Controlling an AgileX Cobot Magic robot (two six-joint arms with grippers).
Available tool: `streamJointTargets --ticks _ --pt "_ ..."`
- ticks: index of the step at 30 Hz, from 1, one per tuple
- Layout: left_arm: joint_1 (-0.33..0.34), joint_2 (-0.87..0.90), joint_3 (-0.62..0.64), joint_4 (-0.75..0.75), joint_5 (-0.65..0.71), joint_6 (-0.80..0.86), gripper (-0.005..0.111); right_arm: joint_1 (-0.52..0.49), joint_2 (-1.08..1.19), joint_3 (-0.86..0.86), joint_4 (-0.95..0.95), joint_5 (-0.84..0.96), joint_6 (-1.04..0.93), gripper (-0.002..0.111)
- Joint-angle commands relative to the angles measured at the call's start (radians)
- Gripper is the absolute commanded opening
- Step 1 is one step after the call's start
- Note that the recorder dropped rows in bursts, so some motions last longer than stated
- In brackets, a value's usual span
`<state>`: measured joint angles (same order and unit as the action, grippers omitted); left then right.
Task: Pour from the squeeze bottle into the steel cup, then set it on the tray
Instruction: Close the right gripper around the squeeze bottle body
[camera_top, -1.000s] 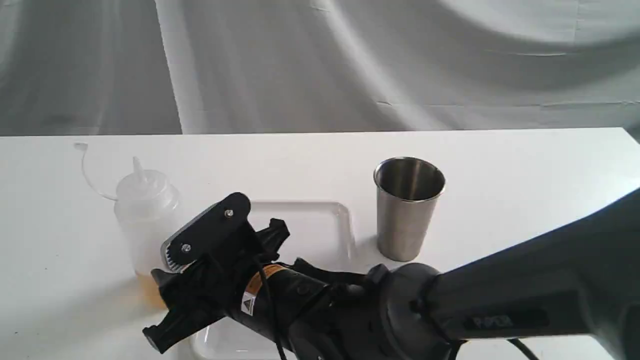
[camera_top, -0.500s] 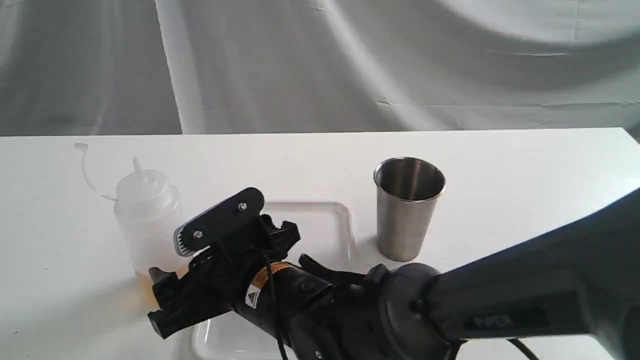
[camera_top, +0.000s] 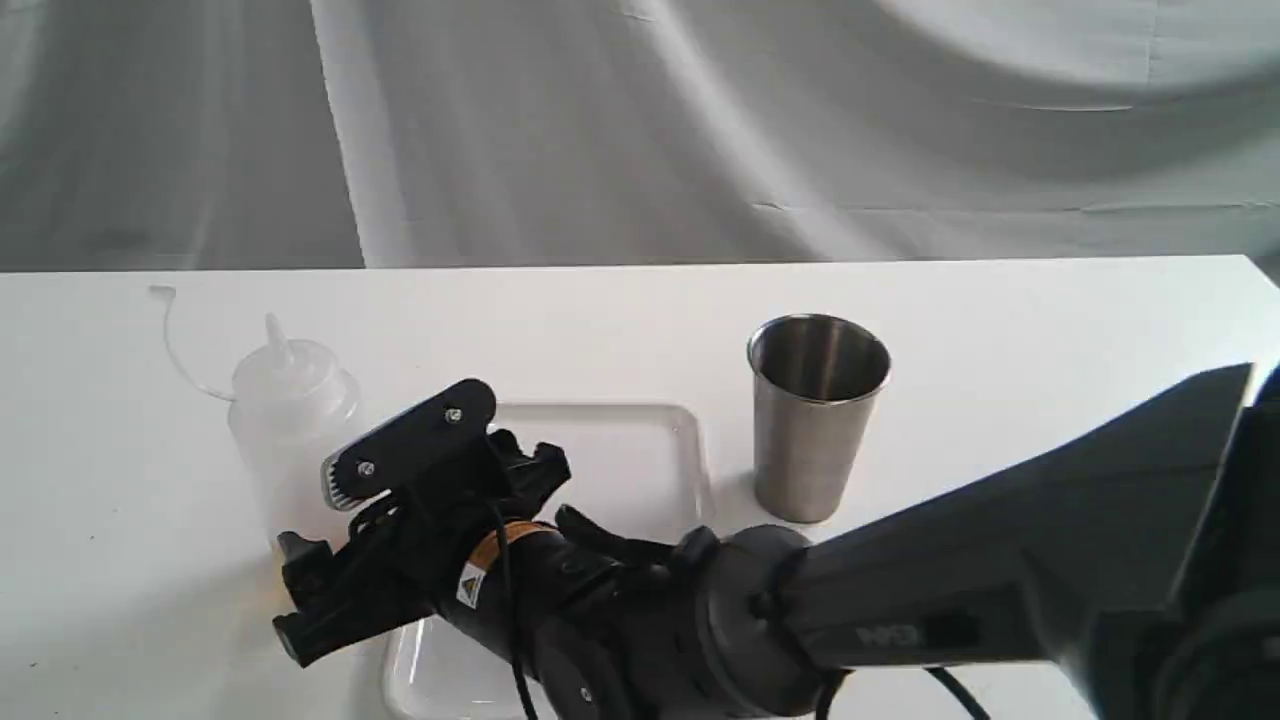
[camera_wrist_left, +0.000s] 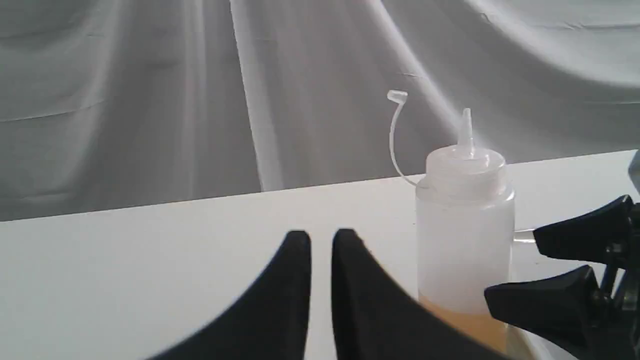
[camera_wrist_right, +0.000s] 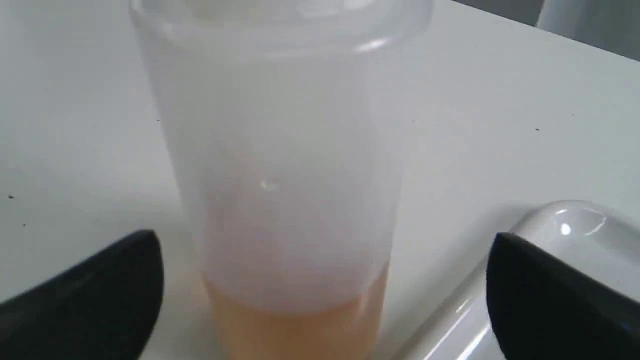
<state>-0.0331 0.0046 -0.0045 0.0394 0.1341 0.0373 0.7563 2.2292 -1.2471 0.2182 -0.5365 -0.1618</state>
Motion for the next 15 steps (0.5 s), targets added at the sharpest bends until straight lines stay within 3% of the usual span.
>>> streamJointTargets --ticks 1,15 --pt "-0.005 -0.005 0.004 0.001 -0.002 -0.005 0.008 0.003 0.028 -0.044 0.002 0.035 -0.021 0.086" --pt "-0.005 -0.005 0.004 0.001 -0.002 -0.003 0.008 0.003 0.108 -0.194 0.002 0.096 -0.043 0.086"
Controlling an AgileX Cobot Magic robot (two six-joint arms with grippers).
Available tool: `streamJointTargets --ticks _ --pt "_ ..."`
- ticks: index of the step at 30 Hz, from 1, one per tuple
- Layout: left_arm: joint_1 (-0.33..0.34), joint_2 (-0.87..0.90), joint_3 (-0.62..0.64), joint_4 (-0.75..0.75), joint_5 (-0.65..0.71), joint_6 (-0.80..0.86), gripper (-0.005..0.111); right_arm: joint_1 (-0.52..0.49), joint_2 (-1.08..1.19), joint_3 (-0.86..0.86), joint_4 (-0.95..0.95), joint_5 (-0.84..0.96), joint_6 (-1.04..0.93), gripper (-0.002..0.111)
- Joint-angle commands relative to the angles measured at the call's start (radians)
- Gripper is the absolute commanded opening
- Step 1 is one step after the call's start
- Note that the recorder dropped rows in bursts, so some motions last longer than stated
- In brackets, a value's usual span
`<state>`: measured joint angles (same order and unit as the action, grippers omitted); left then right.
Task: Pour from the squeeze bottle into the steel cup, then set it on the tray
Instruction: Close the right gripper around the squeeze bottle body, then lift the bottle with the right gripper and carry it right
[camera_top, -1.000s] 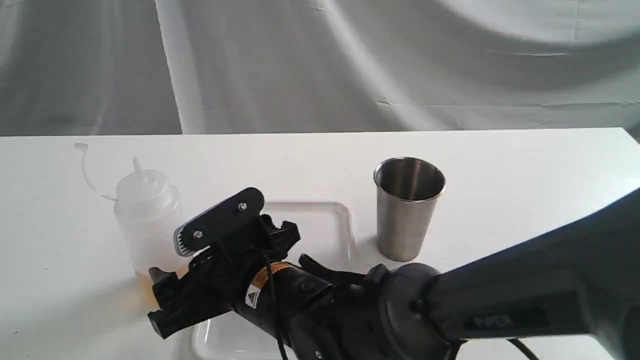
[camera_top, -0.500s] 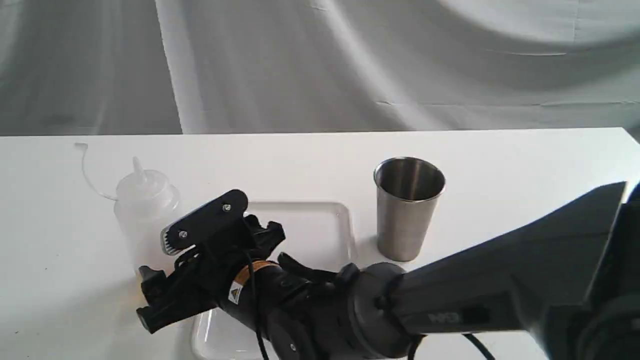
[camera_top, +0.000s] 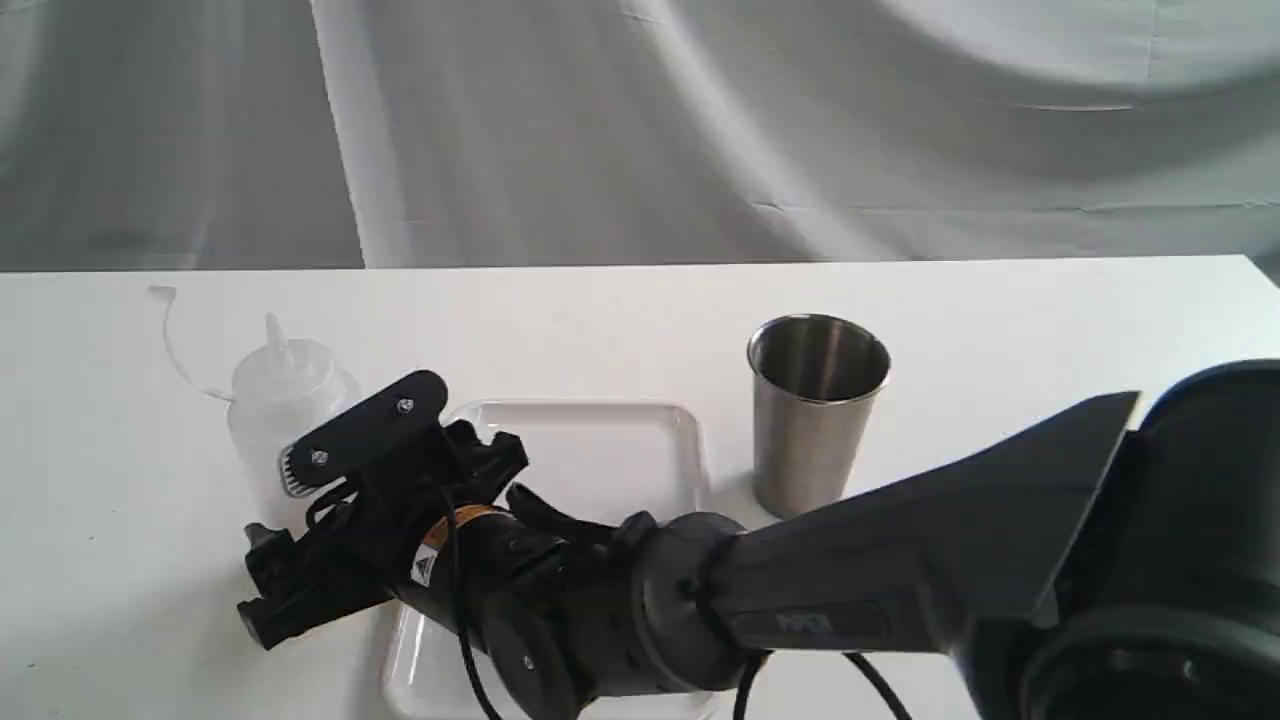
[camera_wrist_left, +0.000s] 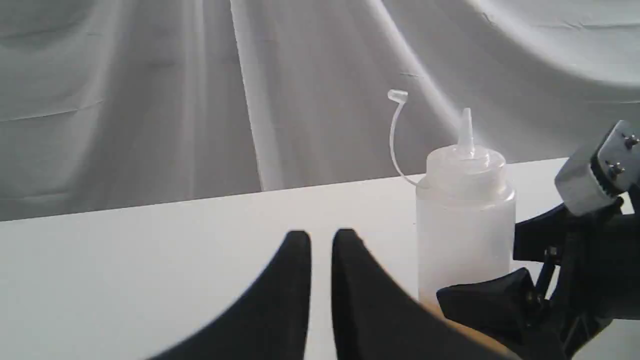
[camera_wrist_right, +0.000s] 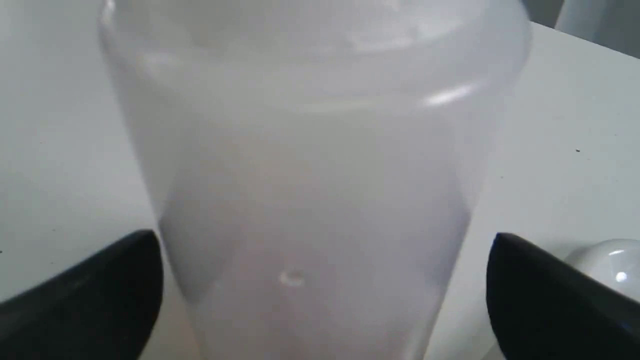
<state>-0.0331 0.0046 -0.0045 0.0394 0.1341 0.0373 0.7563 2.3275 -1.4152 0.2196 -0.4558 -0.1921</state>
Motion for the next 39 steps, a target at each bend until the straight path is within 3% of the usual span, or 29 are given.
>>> streamJointTargets --ticks 1,13,23,39 --pt "-0.005 -0.005 0.004 0.001 -0.002 -0.003 0.008 0.003 0.015 -0.036 0.001 0.017 -0.012 0.086" --pt "-0.005 -0.005 0.004 0.001 -0.002 -0.003 0.008 0.003 0.053 -0.111 0.001 0.088 -0.012 0.079" --pt "-0.005 -0.005 0.004 0.001 -0.002 -0.003 0.008 0.003 0.043 -0.111 0.001 0.088 -0.012 0.052" --pt "-0.005 -0.005 0.004 0.001 -0.002 -0.003 0.008 -0.030 -0.220 -0.108 -0.063 0.240 -0.043 0.051"
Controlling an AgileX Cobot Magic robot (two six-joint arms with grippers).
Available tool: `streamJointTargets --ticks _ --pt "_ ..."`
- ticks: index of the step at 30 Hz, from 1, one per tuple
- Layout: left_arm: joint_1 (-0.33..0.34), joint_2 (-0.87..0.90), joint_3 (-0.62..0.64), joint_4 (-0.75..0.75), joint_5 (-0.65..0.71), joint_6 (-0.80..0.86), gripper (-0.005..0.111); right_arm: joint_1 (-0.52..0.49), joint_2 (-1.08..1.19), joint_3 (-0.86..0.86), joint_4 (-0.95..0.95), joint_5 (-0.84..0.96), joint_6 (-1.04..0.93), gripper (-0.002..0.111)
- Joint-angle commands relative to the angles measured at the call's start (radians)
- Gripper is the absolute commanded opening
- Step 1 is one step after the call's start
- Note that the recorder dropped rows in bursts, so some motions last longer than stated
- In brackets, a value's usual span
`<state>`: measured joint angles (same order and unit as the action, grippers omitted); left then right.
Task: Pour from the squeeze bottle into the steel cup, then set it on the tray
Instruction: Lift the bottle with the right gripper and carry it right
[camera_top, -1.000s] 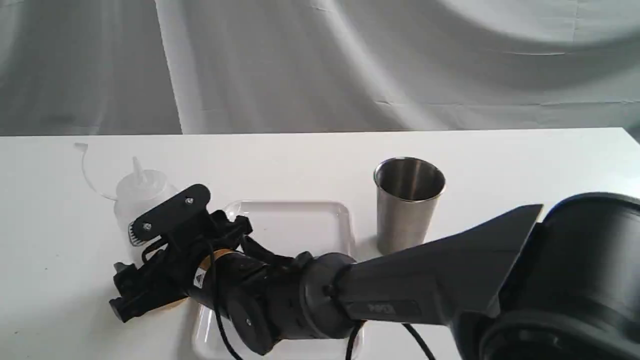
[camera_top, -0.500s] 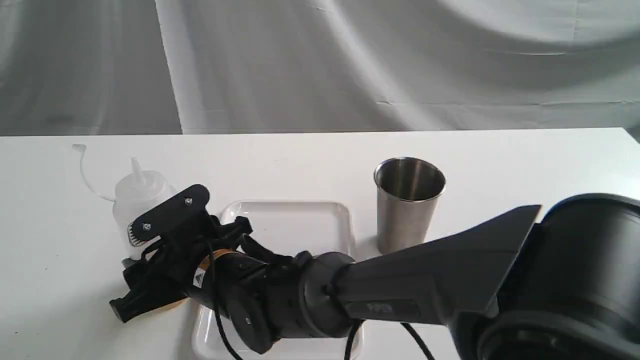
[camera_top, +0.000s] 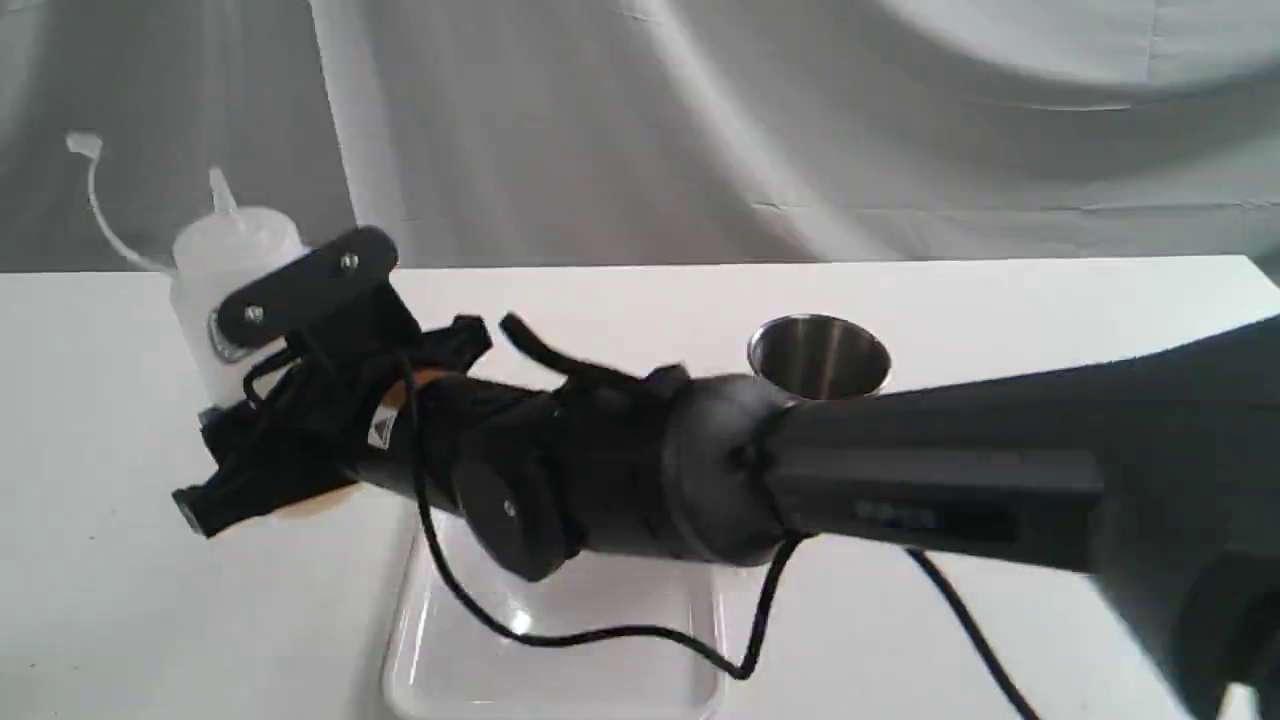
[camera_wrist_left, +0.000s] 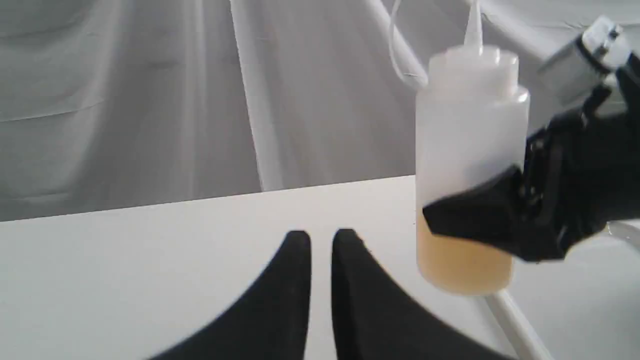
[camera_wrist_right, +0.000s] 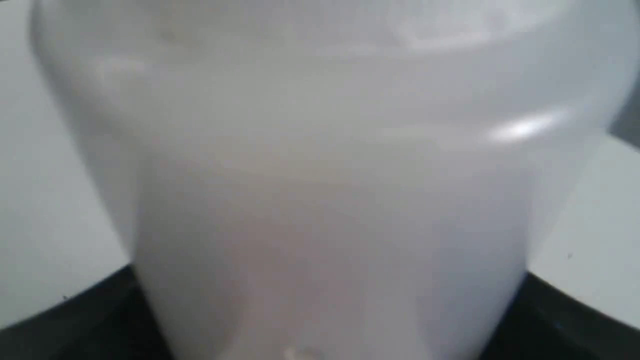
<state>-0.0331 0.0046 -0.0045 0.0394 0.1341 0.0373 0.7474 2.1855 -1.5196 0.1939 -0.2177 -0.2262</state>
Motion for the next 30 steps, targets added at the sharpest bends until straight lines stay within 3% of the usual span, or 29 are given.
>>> streamJointTargets --ticks 1,8,22,30 --pt "-0.005 -0.005 0.004 0.001 -0.002 -0.003 0.008 -0.027 -0.097 -0.004 -0.044 0.011 -0.009 0.051" --pt "-0.005 -0.005 0.004 0.001 -0.002 -0.003 0.008 -0.075 -0.236 -0.004 -0.168 0.189 0.004 0.051" --pt "-0.005 -0.005 0.004 0.001 -0.002 -0.003 0.008 -0.218 -0.463 0.001 -0.625 0.523 0.394 0.051" --pt "-0.005 -0.005 0.004 0.001 -0.002 -0.003 0.008 -0.347 -0.636 0.184 -0.891 0.560 0.628 0.051"
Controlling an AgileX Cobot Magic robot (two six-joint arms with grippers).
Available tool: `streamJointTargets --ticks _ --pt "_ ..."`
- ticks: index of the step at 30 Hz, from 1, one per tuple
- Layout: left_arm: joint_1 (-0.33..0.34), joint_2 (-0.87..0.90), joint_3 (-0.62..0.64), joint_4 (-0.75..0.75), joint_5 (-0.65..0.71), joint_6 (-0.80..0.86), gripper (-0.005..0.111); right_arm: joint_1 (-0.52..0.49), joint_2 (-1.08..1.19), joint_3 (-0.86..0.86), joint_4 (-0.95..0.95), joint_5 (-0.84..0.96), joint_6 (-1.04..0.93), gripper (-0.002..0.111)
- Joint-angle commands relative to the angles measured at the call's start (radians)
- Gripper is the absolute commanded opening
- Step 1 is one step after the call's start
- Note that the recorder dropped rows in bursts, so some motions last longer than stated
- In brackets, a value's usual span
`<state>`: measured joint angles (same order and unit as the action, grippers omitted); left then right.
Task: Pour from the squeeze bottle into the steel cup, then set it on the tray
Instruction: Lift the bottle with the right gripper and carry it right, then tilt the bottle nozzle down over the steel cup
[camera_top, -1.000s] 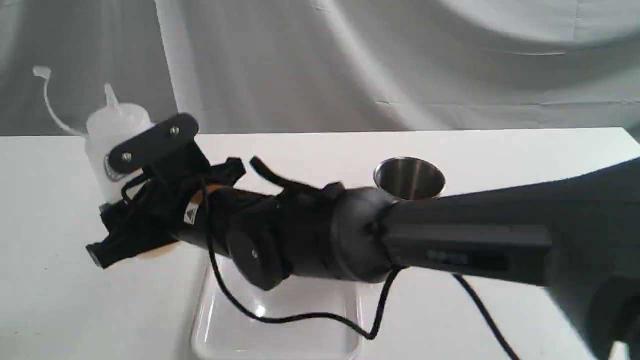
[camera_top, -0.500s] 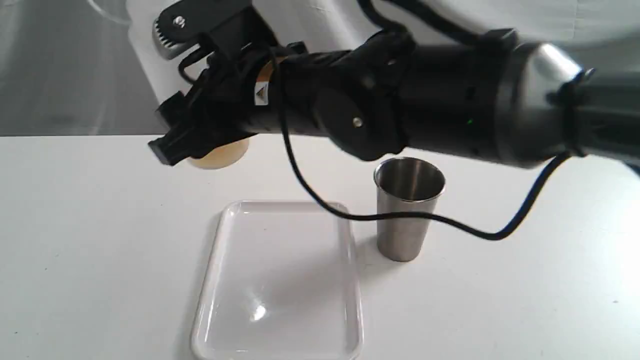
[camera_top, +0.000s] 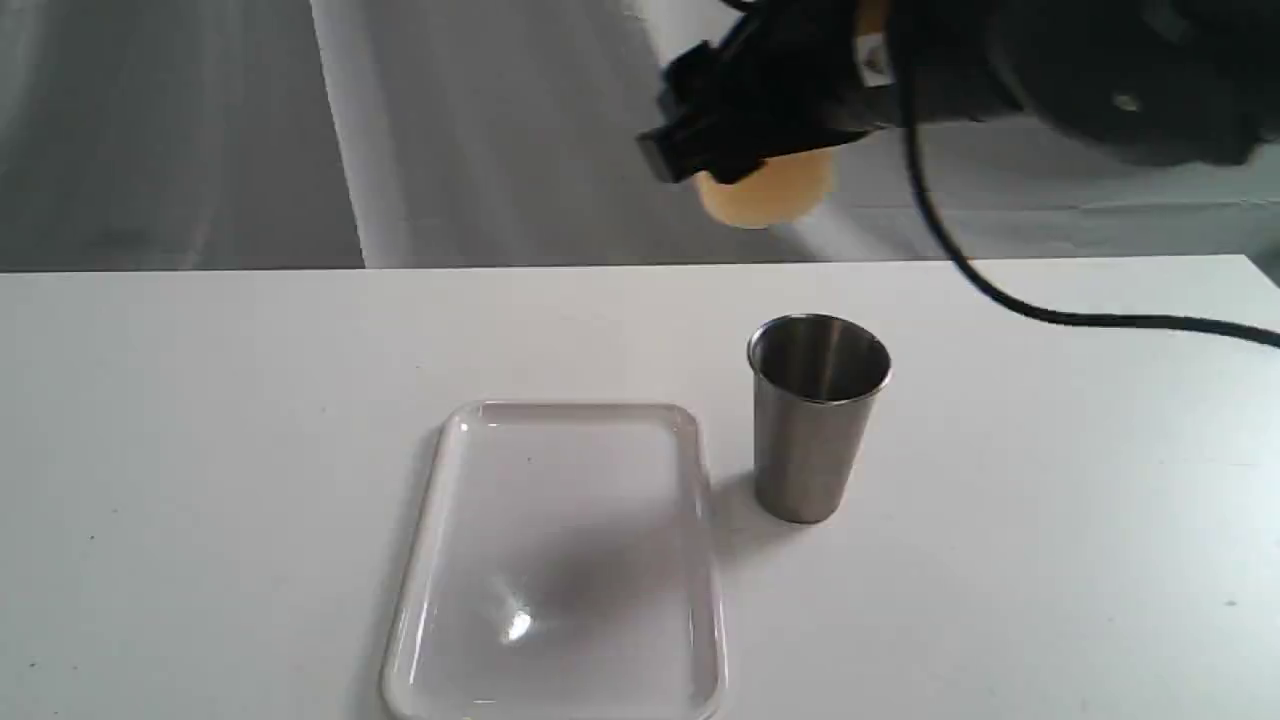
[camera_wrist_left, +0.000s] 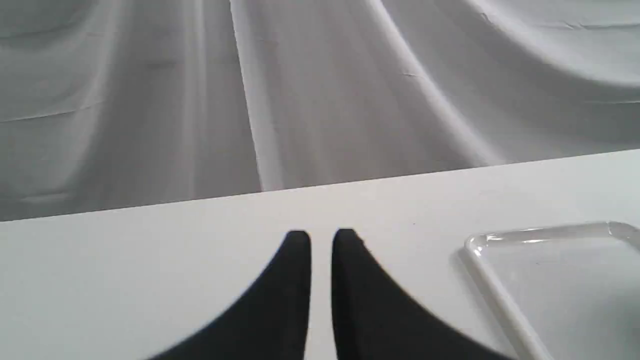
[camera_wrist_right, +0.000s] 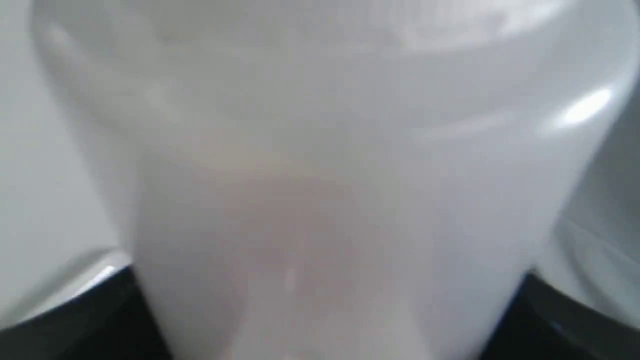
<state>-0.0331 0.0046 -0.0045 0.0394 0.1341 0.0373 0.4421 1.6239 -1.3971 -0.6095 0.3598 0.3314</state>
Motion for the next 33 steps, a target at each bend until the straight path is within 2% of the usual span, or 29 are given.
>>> streamJointTargets --ticks 1,5,13,26,33 --pt "-0.005 -0.005 0.004 0.001 -0.002 -0.003 0.008 -0.064 -0.099 0.097 -0.111 -0.018 0.082 0.051" --pt "-0.005 -0.005 0.004 0.001 -0.002 -0.003 0.008 -0.136 -0.174 0.188 -0.158 -0.010 0.098 0.051" --pt "-0.005 -0.005 0.004 0.001 -0.002 -0.003 0.008 -0.244 -0.223 0.327 -0.354 0.034 0.254 0.051" --pt "-0.005 -0.005 0.004 0.001 -0.002 -0.003 0.008 -0.258 -0.223 0.488 -0.660 0.068 0.465 0.051" --pt "-0.005 -0.005 0.004 0.001 -0.002 -0.003 0.008 -0.254 -0.208 0.505 -0.755 0.081 0.485 0.051"
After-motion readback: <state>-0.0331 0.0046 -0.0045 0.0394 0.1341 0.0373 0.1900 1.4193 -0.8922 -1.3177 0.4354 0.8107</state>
